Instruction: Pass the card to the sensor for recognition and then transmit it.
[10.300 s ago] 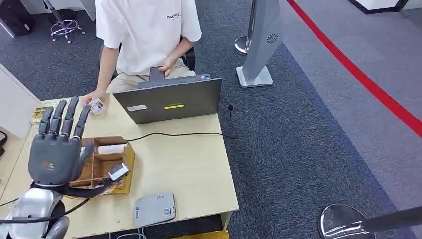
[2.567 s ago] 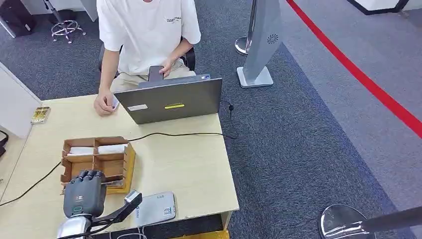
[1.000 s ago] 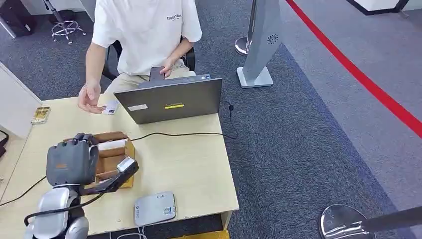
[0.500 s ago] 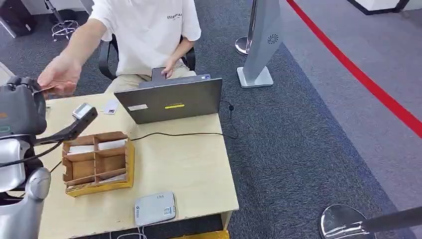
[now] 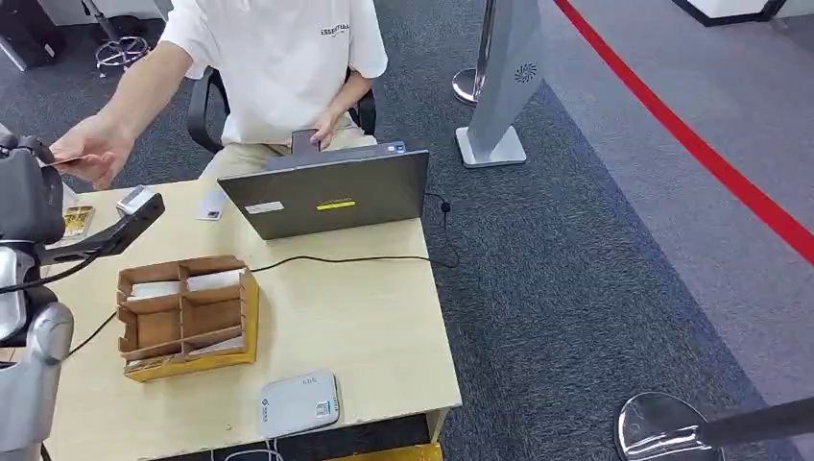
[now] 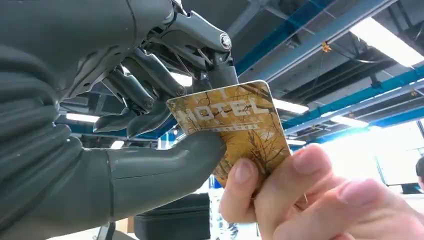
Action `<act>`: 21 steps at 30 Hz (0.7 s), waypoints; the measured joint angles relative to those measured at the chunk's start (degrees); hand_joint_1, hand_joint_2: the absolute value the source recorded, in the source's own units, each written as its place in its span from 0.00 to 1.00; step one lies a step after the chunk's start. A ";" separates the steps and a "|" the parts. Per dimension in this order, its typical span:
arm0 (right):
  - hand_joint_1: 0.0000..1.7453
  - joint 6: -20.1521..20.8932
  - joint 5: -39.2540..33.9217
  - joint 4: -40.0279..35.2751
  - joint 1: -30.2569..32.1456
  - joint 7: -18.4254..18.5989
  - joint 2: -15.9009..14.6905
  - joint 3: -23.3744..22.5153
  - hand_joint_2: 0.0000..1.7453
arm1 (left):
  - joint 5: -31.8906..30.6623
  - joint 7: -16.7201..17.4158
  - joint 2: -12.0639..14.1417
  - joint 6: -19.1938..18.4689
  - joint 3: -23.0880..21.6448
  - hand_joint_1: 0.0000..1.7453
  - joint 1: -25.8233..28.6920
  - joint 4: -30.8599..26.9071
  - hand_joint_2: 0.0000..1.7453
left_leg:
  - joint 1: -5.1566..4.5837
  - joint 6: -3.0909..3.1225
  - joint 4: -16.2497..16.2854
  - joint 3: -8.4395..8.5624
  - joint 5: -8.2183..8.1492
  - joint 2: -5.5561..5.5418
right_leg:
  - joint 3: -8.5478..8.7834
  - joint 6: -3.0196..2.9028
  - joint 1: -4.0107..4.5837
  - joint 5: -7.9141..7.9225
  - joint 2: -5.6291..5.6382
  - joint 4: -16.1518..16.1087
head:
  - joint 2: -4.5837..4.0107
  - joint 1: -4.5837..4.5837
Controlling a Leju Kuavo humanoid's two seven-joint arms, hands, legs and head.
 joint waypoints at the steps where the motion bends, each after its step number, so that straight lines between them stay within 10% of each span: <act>1: 0.00 0.00 0.00 0.15 -0.01 0.00 -0.09 0.02 1.00 | 0.00 -0.02 0.00 0.00 0.09 0.00 -0.05 0.22 1.00 | 0.00 0.00 0.00 -0.01 0.00 0.00 | -0.01 0.00 0.00 0.00 0.00 0.00 | 0.00 0.02; 21: 0.00 0.11 -0.04 0.09 0.21 0.46 -0.42 0.07 1.00 | 0.00 0.29 4.00 0.77 8.67 0.00 2.39 0.41 1.00 | 0.02 -0.01 0.00 0.03 0.04 -0.05 | 0.04 0.00 0.01 0.00 -0.07 0.03 | 0.00 0.00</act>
